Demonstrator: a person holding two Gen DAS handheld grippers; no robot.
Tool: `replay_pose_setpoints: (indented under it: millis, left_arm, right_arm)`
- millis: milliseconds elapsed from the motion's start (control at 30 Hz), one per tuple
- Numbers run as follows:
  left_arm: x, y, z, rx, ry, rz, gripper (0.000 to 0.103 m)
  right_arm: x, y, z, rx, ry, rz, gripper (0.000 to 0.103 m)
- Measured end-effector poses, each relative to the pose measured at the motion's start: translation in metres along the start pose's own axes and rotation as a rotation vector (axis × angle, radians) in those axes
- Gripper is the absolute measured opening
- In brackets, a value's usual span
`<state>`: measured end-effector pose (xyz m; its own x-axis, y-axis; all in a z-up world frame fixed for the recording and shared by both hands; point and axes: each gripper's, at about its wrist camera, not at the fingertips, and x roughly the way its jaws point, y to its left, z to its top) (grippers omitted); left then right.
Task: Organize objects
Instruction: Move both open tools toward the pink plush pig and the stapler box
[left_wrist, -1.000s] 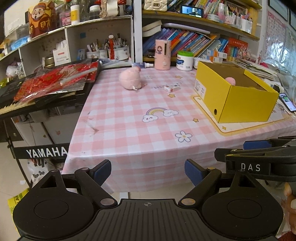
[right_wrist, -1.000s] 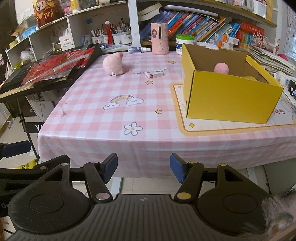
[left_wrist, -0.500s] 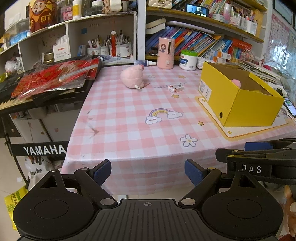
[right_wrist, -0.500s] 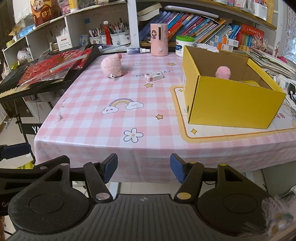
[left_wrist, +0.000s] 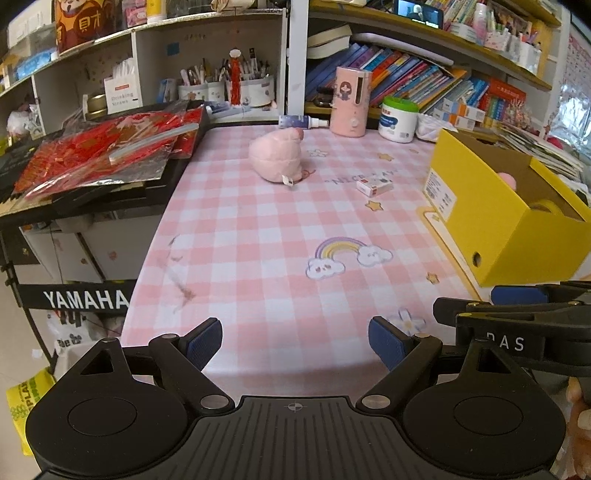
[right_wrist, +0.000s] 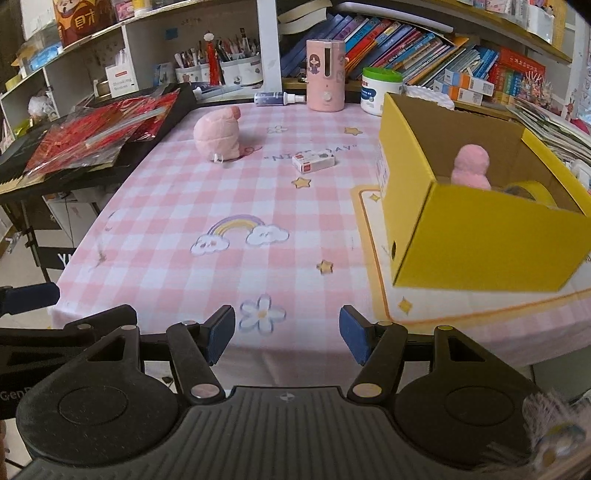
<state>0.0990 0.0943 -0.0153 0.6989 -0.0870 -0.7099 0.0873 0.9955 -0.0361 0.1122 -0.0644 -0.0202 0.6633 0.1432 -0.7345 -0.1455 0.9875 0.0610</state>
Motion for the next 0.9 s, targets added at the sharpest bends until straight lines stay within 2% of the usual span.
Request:
replay_pose_setpoints:
  millis: [667, 900]
  left_arm:
    - [0.085, 0.009, 0.092, -0.07, -0.013, 0.06, 0.088]
    - [0.114, 0.012, 0.119, -0.1, -0.011, 0.073, 0.088]
  right_arm:
    - [0.093, -0.016, 0.105, 0.0, -0.041, 0.001, 0.061]
    - [0.129, -0.017, 0.137, -0.017, -0.042, -0.024, 0.061]
